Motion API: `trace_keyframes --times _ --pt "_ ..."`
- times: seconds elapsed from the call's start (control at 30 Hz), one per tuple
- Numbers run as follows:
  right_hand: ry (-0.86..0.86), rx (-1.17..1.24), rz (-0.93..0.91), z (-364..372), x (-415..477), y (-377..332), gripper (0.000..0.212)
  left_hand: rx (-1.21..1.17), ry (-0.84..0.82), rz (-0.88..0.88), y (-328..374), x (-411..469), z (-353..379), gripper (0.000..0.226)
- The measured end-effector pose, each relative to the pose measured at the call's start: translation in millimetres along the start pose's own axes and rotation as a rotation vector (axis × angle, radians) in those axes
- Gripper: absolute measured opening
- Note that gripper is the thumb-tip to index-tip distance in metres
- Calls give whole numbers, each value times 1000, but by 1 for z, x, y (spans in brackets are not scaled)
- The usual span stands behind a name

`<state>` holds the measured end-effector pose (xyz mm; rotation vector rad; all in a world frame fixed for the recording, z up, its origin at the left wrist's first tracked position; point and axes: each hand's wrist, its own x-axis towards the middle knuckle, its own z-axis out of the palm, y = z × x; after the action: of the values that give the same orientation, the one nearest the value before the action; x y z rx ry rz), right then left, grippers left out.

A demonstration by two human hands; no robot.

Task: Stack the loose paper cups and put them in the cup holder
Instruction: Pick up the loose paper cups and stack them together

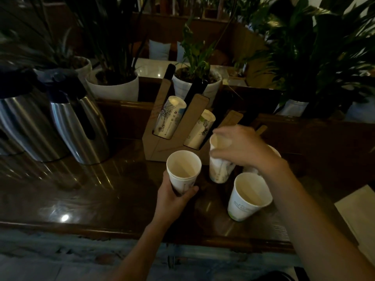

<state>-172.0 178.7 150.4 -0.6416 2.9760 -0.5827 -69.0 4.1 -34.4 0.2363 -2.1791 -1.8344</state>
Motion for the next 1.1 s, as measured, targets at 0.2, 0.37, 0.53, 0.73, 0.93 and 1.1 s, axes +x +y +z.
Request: trace_keyframes --times 0.2,0.37,0.53,0.73,0.93,1.1 --pt "509 312 -257 -35 -8 -27 62 29 -23 -2 -4 8 9 84" --pt "170 298 -314 2 5 -51 59 42 -37 7 -8 10 9 83" --pt "-118 164 -360 52 11 -48 60 25 -67 22 -7 9 6 75" --pt "-343 5 -289 63 7 -38 68 13 -89 23 -5 7 6 76" --pt "-261 165 -156 -4 -22 7 99 34 -88 -5 -6 5 4 84" --pt "-569 -90 -6 -17 -62 60 110 84 -189 35 -6 2 9 91"
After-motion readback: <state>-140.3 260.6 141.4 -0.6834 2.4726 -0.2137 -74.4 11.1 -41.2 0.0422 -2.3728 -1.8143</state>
